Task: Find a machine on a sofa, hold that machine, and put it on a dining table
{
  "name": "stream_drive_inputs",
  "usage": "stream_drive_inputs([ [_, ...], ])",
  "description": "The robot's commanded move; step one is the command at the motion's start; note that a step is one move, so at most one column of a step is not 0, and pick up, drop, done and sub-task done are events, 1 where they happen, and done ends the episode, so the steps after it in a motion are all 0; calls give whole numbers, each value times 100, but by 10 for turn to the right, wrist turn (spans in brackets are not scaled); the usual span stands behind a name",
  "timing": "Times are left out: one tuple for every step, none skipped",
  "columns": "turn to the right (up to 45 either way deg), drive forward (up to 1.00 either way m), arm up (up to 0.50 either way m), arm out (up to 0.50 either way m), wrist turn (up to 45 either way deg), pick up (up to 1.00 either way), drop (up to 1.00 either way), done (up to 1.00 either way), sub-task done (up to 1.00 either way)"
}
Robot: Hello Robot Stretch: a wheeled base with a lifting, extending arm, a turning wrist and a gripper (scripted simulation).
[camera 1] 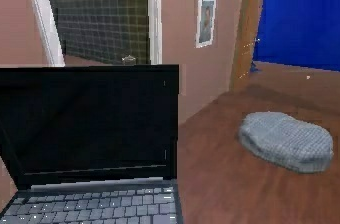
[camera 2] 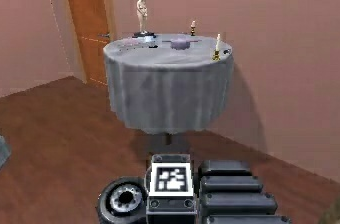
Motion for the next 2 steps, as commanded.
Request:
stream_drive_inputs([
  [-120, 0, 0, 0, 0, 0, 0, 0, 0],
  [0, 100, 0, 0, 0, 0, 0, 0, 0],
])
